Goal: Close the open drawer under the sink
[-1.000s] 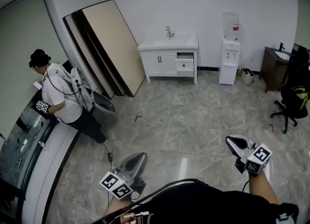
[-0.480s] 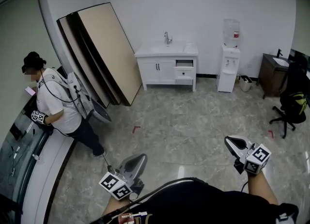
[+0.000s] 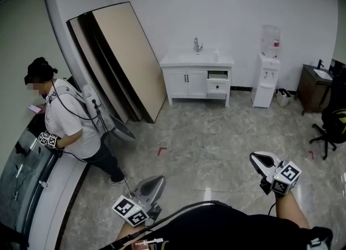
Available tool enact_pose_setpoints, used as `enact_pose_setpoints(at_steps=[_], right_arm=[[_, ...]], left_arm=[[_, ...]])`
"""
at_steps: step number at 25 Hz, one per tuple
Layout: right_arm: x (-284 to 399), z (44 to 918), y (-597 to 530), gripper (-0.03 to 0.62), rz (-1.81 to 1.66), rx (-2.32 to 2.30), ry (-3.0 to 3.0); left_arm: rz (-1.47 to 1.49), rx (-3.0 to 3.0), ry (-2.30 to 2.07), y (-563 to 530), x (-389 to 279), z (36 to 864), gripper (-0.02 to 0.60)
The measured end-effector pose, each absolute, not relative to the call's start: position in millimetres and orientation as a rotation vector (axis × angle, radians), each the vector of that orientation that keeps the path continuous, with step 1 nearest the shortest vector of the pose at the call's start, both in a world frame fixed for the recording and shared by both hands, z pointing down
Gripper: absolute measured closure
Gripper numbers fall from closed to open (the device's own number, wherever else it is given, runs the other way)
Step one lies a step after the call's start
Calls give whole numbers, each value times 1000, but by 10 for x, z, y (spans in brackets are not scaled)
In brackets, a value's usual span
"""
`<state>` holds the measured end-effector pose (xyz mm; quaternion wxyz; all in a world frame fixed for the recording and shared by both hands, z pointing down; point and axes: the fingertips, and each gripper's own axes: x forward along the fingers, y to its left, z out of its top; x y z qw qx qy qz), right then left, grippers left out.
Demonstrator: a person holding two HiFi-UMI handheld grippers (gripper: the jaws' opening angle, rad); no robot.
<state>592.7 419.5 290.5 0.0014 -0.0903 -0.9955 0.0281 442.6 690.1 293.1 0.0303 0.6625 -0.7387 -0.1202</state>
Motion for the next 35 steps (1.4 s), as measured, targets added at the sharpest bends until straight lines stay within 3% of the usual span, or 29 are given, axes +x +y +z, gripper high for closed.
enact_pose_setpoints(at_steps=[12,35], right_arm=[[4781,3143,3656,594,93,-424,-3063],[3286,3024,959,594,73,-542,-3032]], left_arm=[[-372,1899,-2365,6543,3521,3075,581],[-377,1893,-2393,3755,2287,2940,581]])
